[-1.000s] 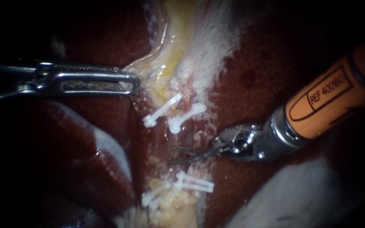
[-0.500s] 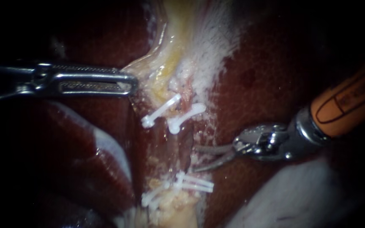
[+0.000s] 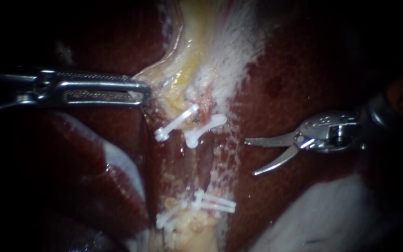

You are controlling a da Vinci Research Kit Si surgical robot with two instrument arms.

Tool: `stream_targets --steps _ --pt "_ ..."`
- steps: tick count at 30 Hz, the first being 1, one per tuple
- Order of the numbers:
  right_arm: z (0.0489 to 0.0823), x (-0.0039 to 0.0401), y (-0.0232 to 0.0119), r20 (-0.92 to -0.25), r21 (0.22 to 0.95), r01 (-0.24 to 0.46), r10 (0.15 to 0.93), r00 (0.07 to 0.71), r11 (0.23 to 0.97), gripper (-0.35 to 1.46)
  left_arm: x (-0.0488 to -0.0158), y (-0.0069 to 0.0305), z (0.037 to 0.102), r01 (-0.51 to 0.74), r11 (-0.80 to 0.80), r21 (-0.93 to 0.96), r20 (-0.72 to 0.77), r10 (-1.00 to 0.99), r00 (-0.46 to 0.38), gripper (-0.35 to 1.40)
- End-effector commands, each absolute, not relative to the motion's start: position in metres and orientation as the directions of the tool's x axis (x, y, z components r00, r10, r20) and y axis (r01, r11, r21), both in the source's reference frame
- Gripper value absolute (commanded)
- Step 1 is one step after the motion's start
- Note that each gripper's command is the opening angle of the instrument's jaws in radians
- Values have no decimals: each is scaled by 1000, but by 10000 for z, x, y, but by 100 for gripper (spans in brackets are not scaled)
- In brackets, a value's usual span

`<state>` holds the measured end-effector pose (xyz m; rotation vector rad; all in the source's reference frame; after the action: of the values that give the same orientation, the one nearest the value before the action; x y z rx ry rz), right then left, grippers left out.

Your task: Go back from the cut right tube

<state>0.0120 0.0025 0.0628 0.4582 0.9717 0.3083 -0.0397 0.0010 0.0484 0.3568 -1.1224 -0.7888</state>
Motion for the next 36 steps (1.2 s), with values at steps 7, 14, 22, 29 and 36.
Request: stream_targets --steps 7,14,22,29,36 --pt "620 114 33 -736 476 -32 418 532 879 143 -396 11 487 380 685 622 664 -718 207 -20" --pt "619 112 33 -741 468 -27 409 532 883 143 -396 10 490 381 685 621 665 -718 207 -20" --pt "616 113 24 -742 466 -28 408 532 884 143 -398 9 511 384 691 613 665 -713 222 -20" --pt "610 118 17 -741 464 -35 410 532 885 143 -409 -3 533 390 675 626 636 -732 247 -20" --pt "610 118 17 -741 464 -37 411 532 885 143 -423 -20 548 371 666 647 605 -744 282 -20"
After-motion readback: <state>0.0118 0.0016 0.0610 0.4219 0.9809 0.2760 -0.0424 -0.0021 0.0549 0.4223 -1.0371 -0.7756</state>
